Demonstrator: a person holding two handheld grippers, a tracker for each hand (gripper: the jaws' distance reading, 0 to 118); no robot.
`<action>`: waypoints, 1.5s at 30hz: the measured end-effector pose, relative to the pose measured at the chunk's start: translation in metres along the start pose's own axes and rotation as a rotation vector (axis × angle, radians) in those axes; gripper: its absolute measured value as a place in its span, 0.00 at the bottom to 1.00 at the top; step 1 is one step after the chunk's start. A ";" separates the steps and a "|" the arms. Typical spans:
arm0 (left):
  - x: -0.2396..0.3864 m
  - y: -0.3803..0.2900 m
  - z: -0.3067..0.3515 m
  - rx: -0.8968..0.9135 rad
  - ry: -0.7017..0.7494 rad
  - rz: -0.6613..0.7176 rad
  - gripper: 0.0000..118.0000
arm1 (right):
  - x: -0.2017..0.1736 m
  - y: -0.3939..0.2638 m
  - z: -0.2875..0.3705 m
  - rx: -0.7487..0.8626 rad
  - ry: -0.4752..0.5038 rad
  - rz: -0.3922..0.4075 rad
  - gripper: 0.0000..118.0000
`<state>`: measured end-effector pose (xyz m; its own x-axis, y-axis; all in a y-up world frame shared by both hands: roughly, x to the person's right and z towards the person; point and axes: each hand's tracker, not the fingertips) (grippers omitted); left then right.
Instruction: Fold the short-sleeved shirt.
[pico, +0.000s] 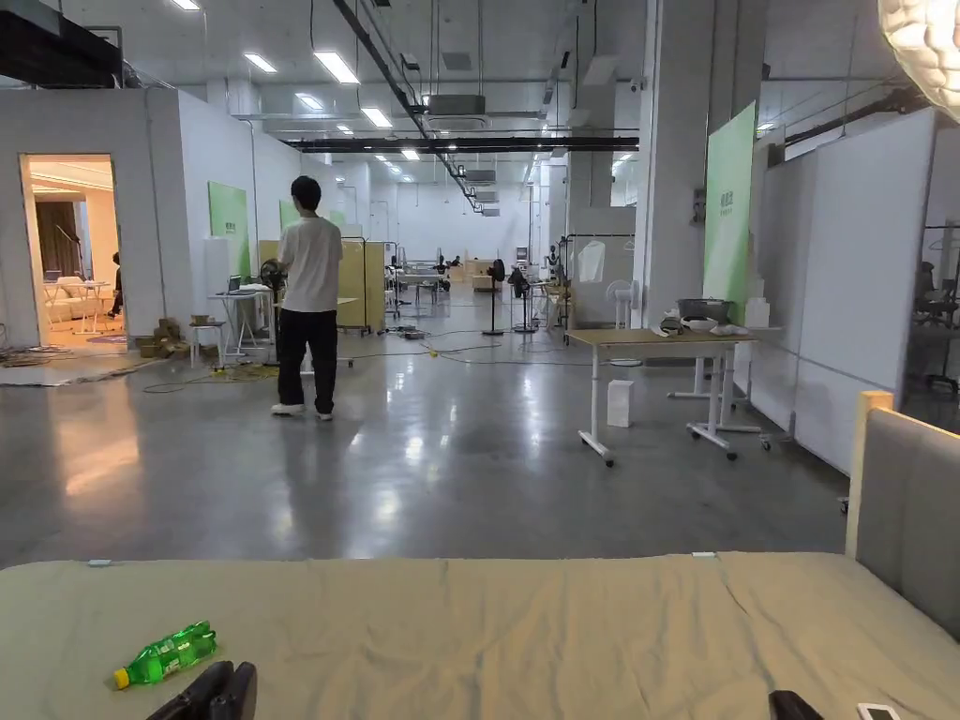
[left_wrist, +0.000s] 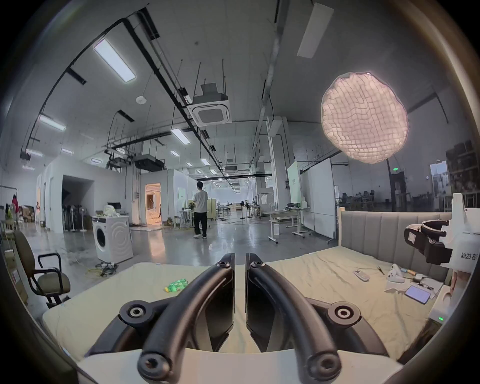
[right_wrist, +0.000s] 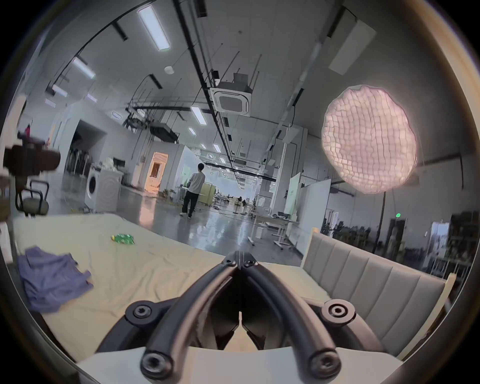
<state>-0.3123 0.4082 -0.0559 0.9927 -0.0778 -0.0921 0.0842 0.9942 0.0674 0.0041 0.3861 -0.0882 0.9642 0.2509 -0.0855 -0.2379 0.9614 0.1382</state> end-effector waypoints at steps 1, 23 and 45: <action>0.001 0.000 0.000 0.003 0.001 -0.008 0.06 | 0.003 0.001 0.000 0.000 0.007 -0.030 0.00; 0.050 -0.192 0.036 -0.169 -0.466 -1.587 0.06 | -0.072 -0.147 0.046 0.039 0.503 1.578 0.00; -0.023 -0.052 -0.011 -0.161 -0.156 0.222 0.06 | 0.008 -0.059 -0.009 -0.141 0.058 -0.259 0.00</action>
<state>-0.3405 0.3595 -0.0683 0.9877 0.1441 0.0613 -0.1383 0.9863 -0.0903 0.0252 0.3324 -0.1060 0.9877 -0.0032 -0.1562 -0.0022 0.9994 -0.0341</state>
